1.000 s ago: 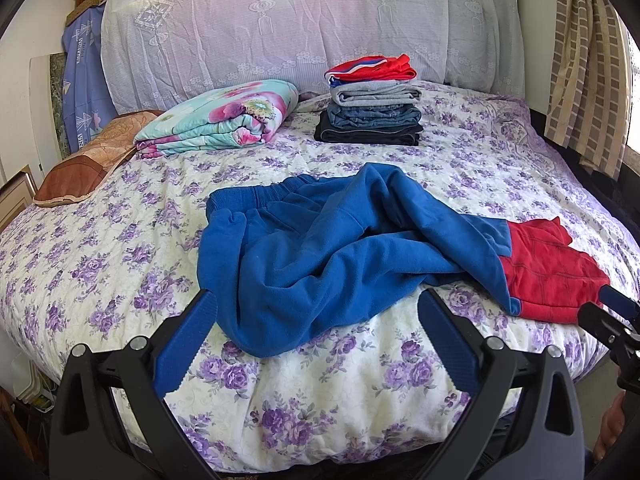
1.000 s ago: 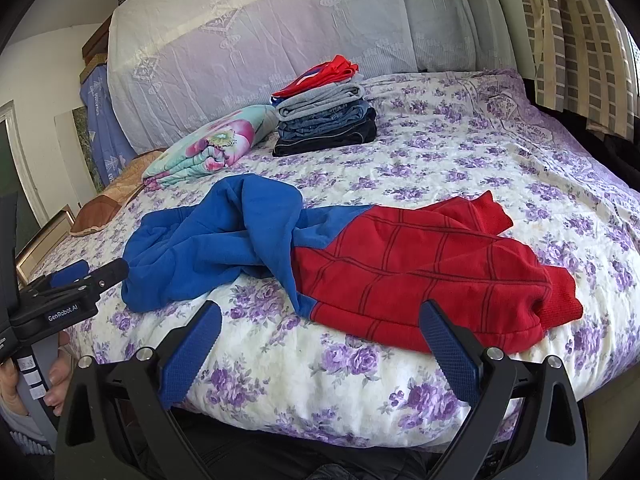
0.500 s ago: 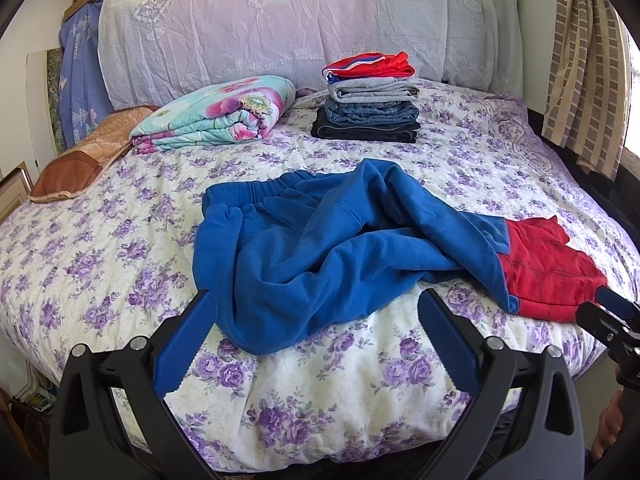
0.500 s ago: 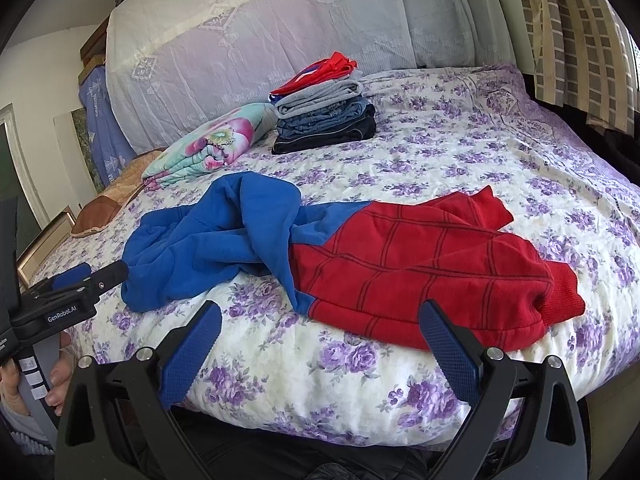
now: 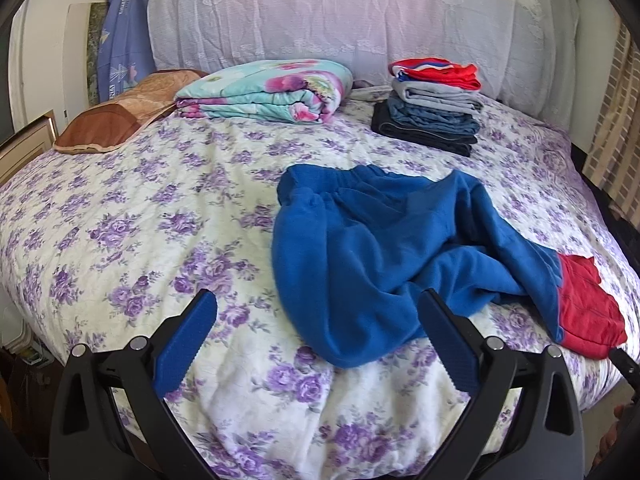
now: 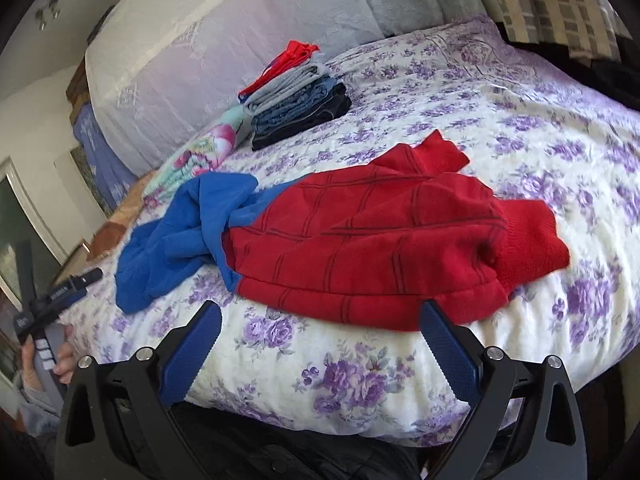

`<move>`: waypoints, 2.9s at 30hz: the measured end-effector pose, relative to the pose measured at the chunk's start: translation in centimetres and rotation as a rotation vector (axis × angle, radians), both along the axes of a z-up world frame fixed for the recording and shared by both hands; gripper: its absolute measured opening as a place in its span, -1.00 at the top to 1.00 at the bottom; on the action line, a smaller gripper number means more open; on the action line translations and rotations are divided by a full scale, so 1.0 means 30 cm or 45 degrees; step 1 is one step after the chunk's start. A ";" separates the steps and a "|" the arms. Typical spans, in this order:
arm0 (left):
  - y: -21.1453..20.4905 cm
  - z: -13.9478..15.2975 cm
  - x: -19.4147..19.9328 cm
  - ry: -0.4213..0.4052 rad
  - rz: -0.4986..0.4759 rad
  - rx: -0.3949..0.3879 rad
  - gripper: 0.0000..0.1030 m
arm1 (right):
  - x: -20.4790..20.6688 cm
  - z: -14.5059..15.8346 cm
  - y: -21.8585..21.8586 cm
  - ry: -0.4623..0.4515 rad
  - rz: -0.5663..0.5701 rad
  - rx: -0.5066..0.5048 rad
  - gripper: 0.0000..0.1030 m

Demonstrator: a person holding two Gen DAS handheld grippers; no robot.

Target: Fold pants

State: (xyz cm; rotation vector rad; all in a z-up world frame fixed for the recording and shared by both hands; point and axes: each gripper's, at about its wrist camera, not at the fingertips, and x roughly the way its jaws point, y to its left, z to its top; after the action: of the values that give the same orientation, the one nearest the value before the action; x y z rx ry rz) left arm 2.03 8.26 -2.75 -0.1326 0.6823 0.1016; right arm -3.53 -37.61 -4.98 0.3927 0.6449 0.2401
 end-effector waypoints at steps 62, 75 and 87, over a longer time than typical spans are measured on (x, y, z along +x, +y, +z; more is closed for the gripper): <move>0.140 0.064 0.364 0.107 -0.065 -0.251 -0.91 | 0.108 0.174 -0.435 -0.293 -0.199 0.740 0.87; -0.073 0.011 1.015 0.467 -0.358 0.066 -0.91 | 0.173 0.112 -0.564 -0.191 -0.410 0.742 0.87; -0.097 -0.163 1.127 0.681 -0.553 -0.193 0.06 | 0.255 0.105 -0.586 -0.134 -0.429 0.737 0.87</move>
State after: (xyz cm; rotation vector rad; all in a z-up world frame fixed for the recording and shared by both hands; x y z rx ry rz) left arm 35.85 5.36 -7.65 -0.0997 1.2380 -0.3446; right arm 4.13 -55.19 -1.84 1.0279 0.3866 0.1197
